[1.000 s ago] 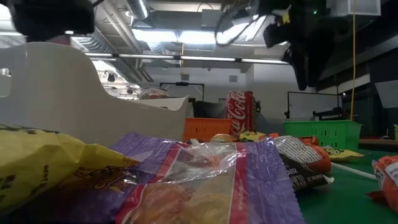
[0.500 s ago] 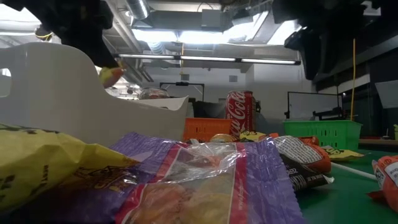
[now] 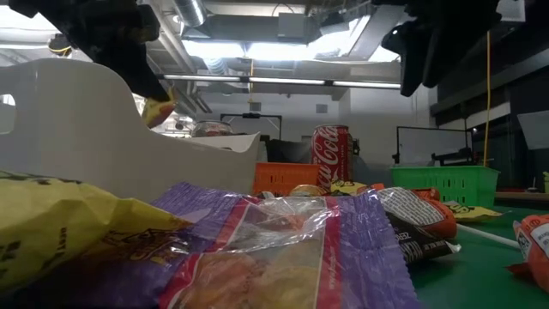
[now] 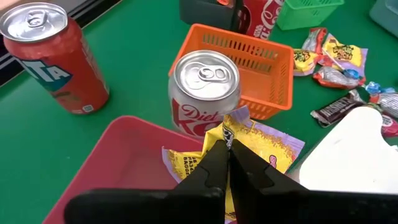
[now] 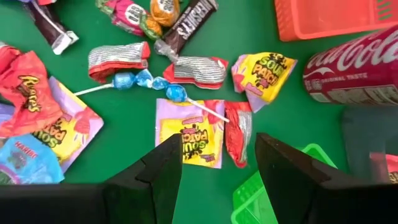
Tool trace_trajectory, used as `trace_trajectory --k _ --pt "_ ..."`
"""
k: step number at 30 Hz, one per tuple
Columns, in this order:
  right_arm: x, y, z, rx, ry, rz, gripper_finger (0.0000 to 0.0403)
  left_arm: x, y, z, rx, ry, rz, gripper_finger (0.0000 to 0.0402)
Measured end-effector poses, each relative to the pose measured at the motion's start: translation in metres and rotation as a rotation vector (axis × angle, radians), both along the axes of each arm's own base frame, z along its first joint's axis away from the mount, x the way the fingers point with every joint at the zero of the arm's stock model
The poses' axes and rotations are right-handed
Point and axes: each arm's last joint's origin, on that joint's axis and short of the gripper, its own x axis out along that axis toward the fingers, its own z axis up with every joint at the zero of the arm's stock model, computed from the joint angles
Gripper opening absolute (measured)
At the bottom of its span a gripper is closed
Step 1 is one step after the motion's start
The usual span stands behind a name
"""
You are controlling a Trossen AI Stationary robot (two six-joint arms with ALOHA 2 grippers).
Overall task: Sort candy
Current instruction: Put the yellow candy into the red bin, then put the orange candy into the black bin
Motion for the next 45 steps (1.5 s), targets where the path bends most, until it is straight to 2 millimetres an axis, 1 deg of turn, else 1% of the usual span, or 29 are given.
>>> trace_trajectory --k 5,7,11,14,17,20,25,32,45 --pt "0.000 -0.001 0.000 -0.005 -0.003 -0.014 0.0200 -0.002 0.002 -0.002 0.003 0.028 0.012 0.0006" --pt "0.000 -0.001 0.000 -0.005 -0.003 -0.014 0.0200 -0.003 0.003 -0.003 0.005 0.050 0.016 0.0022" --pt "0.001 -0.001 -0.001 -0.007 0.000 -0.016 0.0200 -0.004 0.004 -0.005 0.006 0.068 0.024 0.0069" --pt "-0.001 -0.001 -0.013 -0.013 0.016 -0.016 0.0200 -0.004 0.004 -0.005 0.006 0.067 0.023 0.0100" --pt "-0.001 -0.002 -0.029 -0.024 0.023 -0.019 0.0200 -0.004 0.004 -0.005 0.006 0.067 0.023 0.0117" --pt "-0.002 -0.004 -0.039 -0.088 0.012 -0.035 0.0200 -0.004 0.004 -0.005 0.005 0.067 0.023 0.0121" --pt "-0.004 -0.008 -0.051 -0.194 -0.001 -0.026 0.0200 -0.004 0.004 -0.005 0.003 0.066 0.024 0.0121" --pt "-0.004 -0.008 -0.068 -0.189 -0.050 -0.025 0.0200 -0.004 0.004 -0.005 0.002 0.066 0.024 0.0122" --pt "-0.017 -0.012 -0.104 -0.184 -0.066 -0.025 0.0200 -0.004 0.004 -0.005 0.001 0.063 0.024 0.0122"
